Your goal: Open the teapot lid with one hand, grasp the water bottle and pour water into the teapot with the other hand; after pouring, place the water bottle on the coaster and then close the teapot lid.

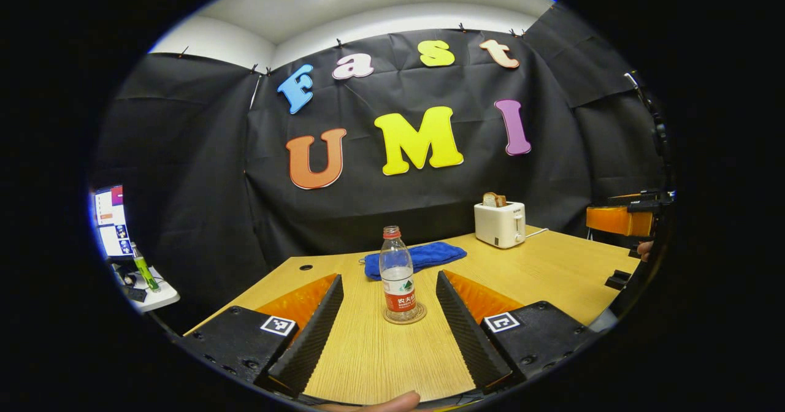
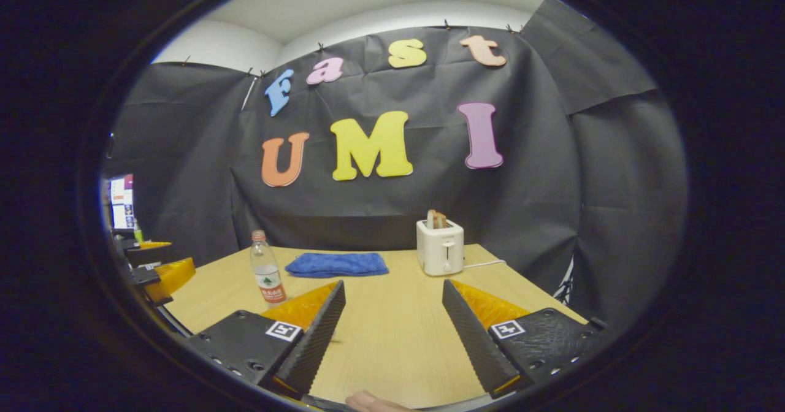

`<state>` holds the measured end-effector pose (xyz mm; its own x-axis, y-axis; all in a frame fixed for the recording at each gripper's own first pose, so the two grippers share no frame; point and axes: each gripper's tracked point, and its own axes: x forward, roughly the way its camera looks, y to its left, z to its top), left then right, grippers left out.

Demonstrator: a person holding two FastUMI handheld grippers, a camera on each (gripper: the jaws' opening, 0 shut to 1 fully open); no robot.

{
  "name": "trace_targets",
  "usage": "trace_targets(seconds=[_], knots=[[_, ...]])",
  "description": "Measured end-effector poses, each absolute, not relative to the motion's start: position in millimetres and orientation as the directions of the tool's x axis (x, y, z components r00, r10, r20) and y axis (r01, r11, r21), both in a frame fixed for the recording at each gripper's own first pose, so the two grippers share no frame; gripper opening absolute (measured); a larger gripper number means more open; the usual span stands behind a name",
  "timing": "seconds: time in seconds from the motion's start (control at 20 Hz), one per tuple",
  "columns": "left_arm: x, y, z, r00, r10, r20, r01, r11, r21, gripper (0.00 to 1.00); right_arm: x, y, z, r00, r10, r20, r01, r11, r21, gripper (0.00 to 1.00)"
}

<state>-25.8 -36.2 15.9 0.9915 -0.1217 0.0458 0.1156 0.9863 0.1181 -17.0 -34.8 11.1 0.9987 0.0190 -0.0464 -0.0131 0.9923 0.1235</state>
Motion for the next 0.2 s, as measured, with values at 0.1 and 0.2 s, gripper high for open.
trace_targets(seconds=[0.1, 0.2], knots=[[-24.4, -37.0, 13.6, 0.992, -0.119, 0.038, 0.114, 0.987, 0.113, 0.95, -16.6, -31.9, 10.4, 0.998, 0.03, -0.049, -0.024, 0.992, 0.121, 0.96], [-23.5, -34.7, 14.6, 0.993, -0.111, 0.04, 0.106, 0.988, 0.11, 0.96, -17.5, -31.3, 11.0, 0.998, 0.035, -0.046, -0.029, 0.993, 0.115, 0.96]])
